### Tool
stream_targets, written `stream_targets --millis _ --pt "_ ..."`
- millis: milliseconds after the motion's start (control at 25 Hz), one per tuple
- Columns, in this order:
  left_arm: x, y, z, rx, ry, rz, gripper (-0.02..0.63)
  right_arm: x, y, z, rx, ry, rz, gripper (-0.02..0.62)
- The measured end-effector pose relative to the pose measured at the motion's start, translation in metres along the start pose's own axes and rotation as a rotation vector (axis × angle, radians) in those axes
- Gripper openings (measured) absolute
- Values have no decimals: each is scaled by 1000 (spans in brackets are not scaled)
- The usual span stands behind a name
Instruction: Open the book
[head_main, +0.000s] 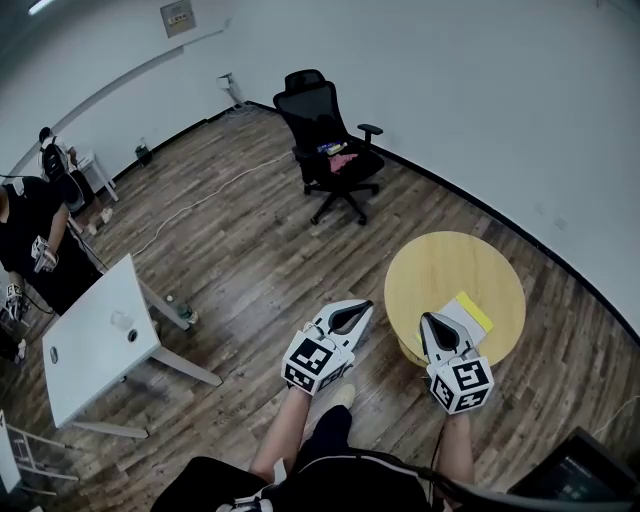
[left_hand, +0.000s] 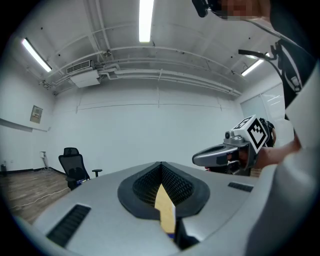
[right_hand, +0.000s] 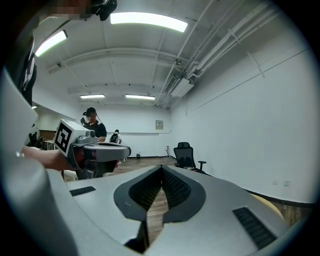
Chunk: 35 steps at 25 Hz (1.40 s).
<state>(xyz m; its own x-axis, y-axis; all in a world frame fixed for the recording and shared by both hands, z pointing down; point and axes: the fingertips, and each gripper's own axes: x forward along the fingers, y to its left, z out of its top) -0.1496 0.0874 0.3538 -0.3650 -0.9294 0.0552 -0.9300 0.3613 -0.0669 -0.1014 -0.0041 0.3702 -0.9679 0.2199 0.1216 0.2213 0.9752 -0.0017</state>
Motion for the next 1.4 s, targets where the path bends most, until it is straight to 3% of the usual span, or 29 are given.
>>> stream_targets --millis 640,1080,1400 --pt "101 162 4 6 6 -91 0 167 -67 34 16 -2 -88 6" --pt "136 181 -2 -10 8 -159 0 193 -91 34 22 21 -140 6" --pt "132 187 -5 -22 7 -119 0 198 -95 37 6 27 -118 6"
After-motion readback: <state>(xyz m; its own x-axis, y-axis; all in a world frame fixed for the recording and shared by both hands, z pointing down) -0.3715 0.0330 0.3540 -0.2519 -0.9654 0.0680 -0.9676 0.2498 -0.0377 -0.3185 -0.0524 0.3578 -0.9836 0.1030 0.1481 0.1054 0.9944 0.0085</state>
